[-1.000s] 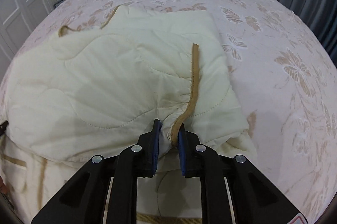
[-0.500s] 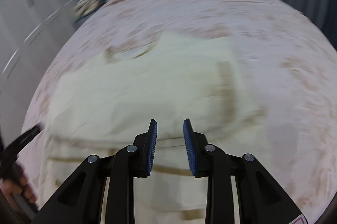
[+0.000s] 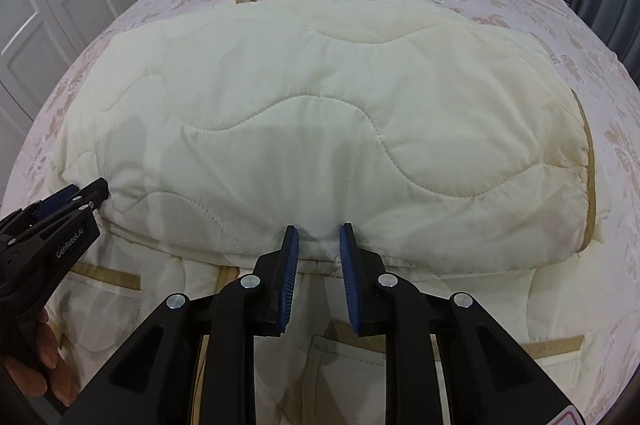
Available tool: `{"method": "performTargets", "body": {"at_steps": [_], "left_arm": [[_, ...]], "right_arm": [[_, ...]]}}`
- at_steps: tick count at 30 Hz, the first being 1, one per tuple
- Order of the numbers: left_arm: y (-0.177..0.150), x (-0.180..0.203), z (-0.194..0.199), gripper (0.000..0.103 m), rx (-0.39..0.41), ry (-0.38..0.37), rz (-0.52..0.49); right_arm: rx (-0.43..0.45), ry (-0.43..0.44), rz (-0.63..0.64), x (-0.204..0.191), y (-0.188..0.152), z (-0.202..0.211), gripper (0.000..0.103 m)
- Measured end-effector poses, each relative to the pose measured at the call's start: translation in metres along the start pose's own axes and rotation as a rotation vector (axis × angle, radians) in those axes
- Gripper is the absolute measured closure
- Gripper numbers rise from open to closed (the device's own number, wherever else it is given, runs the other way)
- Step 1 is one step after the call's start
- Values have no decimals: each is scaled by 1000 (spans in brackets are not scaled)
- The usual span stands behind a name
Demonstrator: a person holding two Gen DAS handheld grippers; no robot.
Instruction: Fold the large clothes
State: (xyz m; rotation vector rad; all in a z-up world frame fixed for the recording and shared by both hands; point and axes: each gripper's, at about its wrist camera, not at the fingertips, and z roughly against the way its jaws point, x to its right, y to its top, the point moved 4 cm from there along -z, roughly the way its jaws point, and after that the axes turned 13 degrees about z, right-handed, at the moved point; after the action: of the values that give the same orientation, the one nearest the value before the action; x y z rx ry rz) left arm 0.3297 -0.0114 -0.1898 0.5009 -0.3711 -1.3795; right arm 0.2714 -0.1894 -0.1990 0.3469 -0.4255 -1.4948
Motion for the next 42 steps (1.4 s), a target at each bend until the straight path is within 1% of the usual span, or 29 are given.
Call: {"method": "performTargets", "body": {"at_steps": [4, 11, 14, 15, 16, 17, 18, 19, 20, 21, 22, 23, 25, 27, 28, 30, 31, 33, 34, 35, 37, 38, 39, 40, 41, 42], "left_arm": [[-2, 2, 0, 66, 24, 18, -12], [-3, 4, -1, 66, 40, 40, -32], [-2, 5, 2, 66, 44, 49, -52], [-1, 4, 6, 65, 41, 39, -63], [1, -3, 14, 57, 31, 11, -53], [2, -14, 24, 48, 18, -25, -16], [1, -24, 31, 28, 10, -56, 17], [-1, -43, 42, 17, 9, -106, 70], [-2, -56, 51, 16, 12, -133, 104], [-3, -80, 63, 15, 13, -149, 153], [-7, -102, 70, 12, 4, -148, 189], [-11, -124, 73, 11, -17, -149, 225], [-22, -157, 73, 11, -66, -152, 283], [-38, -190, 70, 11, -120, -144, 348], [-47, -203, 69, 11, -134, -142, 375], [-59, -215, 67, 11, -155, -137, 392], [-63, -218, 66, 11, -171, -144, 396], [-73, -215, 62, 11, -207, -174, 392], [-78, -213, 59, 12, -218, -171, 383], [-80, -209, 56, 13, -229, -181, 370], [-89, -207, 49, 24, -264, -191, 361], [-90, -207, 50, 26, -259, -188, 357], [-91, -205, 53, 39, -250, -194, 341], [-92, -203, 55, 53, -260, -206, 323], [-92, -201, 59, 62, -268, -228, 308], [-95, -198, 64, 82, -280, -254, 301]], "right_arm": [[15, -9, 3, -1, -1, -2, 84], [28, -33, 16, -6, -3, -1, 84], [28, -11, 10, -4, -2, 5, 83], [23, 5, 0, -2, -2, 11, 81], [15, 37, -33, 3, -5, 22, 78], [24, 70, -74, 9, -10, 37, 68], [43, 81, -102, 16, -19, 54, 54], [64, 74, -111, 24, -29, 71, 50], [78, 59, -112, 30, -38, 84, 46], [90, 35, -112, 38, -52, 99, 43], [91, -1, -115, 51, -73, 118, 42], [86, -15, -120, 58, -86, 126, 40], [49, -51, -165, 83, -127, 146, 39], [9, -67, -230, 104, -159, 154, 39], [-5, -69, -257, 111, -170, 156, 39], [-21, -68, -323, 123, -194, 160, 39], [-28, -62, -348, 126, -200, 160, 39], [-21, -50, -361, 124, -205, 158, 39], [-17, -59, -351, 122, -204, 157, 39], [-15, -70, -335, 122, -202, 155, 39], [-32, -81, -317, 120, -201, 143, 39], [-49, -76, -318, 121, -203, 135, 39], [-67, -61, -327, 122, -206, 127, 39], [-76, -43, -340, 123, -208, 122, 41], [-77, -15, -361, 123, -211, 117, 46], [-71, 15, -380, 124, -213, 115, 55]]}}
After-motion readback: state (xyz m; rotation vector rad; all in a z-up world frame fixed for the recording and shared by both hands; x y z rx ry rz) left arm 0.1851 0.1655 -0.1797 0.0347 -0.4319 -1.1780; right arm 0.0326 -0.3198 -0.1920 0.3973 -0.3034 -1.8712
